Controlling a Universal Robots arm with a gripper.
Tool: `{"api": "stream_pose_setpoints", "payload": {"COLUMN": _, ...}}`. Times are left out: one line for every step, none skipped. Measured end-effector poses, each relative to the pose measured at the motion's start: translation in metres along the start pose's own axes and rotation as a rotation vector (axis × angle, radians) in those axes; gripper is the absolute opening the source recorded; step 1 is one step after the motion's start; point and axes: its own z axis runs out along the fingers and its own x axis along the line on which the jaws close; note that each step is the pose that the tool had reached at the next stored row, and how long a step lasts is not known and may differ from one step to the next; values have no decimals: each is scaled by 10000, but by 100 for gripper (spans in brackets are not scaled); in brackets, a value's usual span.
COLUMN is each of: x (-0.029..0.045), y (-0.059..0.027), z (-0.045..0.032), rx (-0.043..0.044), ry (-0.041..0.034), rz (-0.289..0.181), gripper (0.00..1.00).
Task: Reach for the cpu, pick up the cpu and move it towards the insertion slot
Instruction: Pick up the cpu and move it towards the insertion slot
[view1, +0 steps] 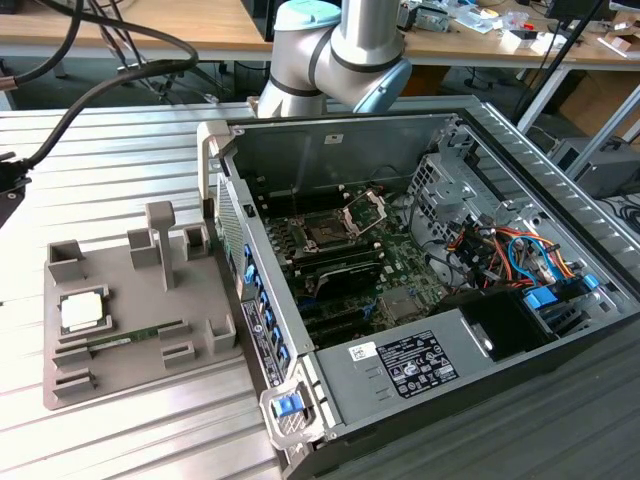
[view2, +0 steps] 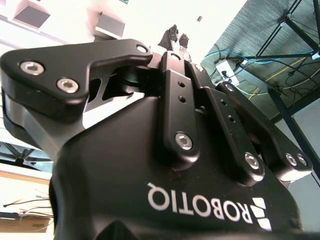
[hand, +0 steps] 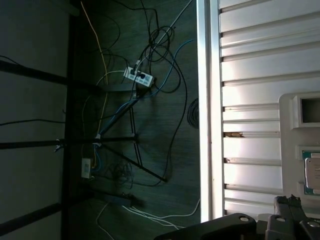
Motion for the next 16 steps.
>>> {"api": "stream_pose_setpoints", "payload": {"x": 3, "y": 0, "z": 2, "rx": 0, "ry": 0, "rz": 0, "gripper": 10}}
{"api": "stream_pose_setpoints", "payload": {"x": 8, "y": 0, "z": 6, "rx": 1, "ry": 0, "rz": 0, "gripper": 10}}
{"api": "stream_pose_setpoints", "payload": {"x": 12, "y": 0, "z": 10, "rx": 0, "ry": 0, "rz": 0, "gripper": 10}}
{"api": "stream_pose_setpoints", "payload": {"x": 15, "y": 0, "z": 13, "rx": 0, "ry": 0, "rz": 0, "gripper": 10}}
{"api": "stream_pose_setpoints", "payload": {"x": 18, "y": 0, "z": 18, "rx": 0, "ry": 0, "rz": 0, "gripper": 10}}
{"api": "stream_pose_setpoints", "payload": {"x": 21, "y": 0, "z": 20, "rx": 0, "ry": 1, "rz": 0, "gripper": 10}}
{"api": "stream_pose_setpoints", "payload": {"x": 26, "y": -1, "z": 27, "rx": 1, "ry": 0, "rz": 0, "gripper": 10}}
{"api": "stream_pose_setpoints", "payload": {"x": 29, "y": -1, "z": 31, "rx": 1, "ry": 0, "rz": 0, "gripper": 10}}
{"api": "stream_pose_setpoints", "payload": {"x": 35, "y": -1, "z": 39, "rx": 0, "ry": 1, "rz": 0, "gripper": 10}}
{"api": "stream_pose_setpoints", "payload": {"x": 41, "y": -1, "z": 45, "rx": 1, "ry": 0, "rz": 0, "gripper": 10}}
{"api": "stream_pose_setpoints", "payload": {"x": 45, "y": -1, "z": 49, "rx": 1, "ry": 1, "rz": 0, "gripper": 10}}
{"api": "stream_pose_setpoints", "payload": {"x": 47, "y": -1, "z": 51, "rx": 1, "ry": 1, "rz": 0, "gripper": 10}}
{"api": "stream_pose_setpoints", "payload": {"x": 51, "y": -1, "z": 57, "rx": 1, "ry": 0, "rz": 0, "gripper": 10}}
{"api": "stream_pose_setpoints", "payload": {"x": 56, "y": -1, "z": 62, "rx": 0, "ry": 0, "rz": 0, "gripper": 10}}
{"api": "stream_pose_setpoints", "payload": {"x": 59, "y": -1, "z": 65, "rx": 1, "ry": 0, "rz": 0, "gripper": 10}}
{"api": "stream_pose_setpoints", "payload": {"x": 64, "y": -2, "z": 70, "rx": 1, "ry": 0, "rz": 0, "gripper": 10}}
